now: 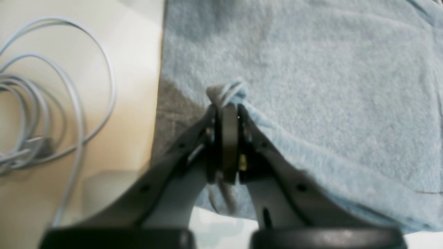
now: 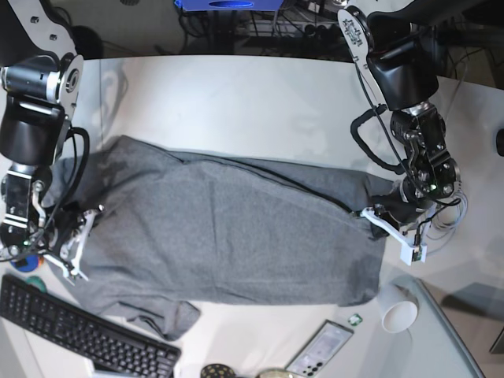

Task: Layout the t-shirt on the table in an organized manner, then fold the t-shirt properly
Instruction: 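Drag the grasped shirt edge with both grippers across the table, then pull the shirt edge apart with both grippers to stretch it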

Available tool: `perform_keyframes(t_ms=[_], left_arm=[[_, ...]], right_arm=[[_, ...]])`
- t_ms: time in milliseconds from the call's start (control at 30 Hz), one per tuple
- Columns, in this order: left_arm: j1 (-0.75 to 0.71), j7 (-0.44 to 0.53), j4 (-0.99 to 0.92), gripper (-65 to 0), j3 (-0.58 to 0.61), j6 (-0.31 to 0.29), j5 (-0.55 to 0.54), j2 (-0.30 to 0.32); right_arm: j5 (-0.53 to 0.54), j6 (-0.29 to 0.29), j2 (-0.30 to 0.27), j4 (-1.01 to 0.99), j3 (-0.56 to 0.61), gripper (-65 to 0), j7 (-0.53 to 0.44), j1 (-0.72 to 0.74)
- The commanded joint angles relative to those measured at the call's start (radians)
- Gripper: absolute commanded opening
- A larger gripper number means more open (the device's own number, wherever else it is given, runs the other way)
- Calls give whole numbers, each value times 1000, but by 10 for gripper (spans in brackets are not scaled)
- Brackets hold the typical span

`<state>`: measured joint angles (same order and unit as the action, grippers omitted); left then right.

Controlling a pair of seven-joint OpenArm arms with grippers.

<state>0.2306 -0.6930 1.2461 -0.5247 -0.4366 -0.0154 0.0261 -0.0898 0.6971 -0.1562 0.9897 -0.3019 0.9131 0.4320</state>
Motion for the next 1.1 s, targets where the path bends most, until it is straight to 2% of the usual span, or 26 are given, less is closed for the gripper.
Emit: perform_keyframes(t_ms=[0, 167, 367, 600, 767, 1067], left_arm=[[25, 31, -10, -650, 1, 3, -10, 10], [37, 92, -61, -650, -1, 8, -13, 22], [63, 92, -62, -650, -56, 8, -10, 24], [108, 101, -157, -650, -56, 8, -10, 22], [108, 221, -211, -650, -56, 9, -10, 22], [125, 319, -302, -650, -56, 9, -10, 21]], right_arm=[[2, 1, -13, 18, -4, -642, -21, 32], [0, 1, -15, 16, -6, -642, -78, 51], [0, 1, -16, 8, -6, -642, -128, 67], [0, 1, -16, -133, -6, -642, -242, 93], [0, 1, -16, -136, -6, -642, -300, 84], [0, 1, -16, -136, -6, -626, -331, 87]])
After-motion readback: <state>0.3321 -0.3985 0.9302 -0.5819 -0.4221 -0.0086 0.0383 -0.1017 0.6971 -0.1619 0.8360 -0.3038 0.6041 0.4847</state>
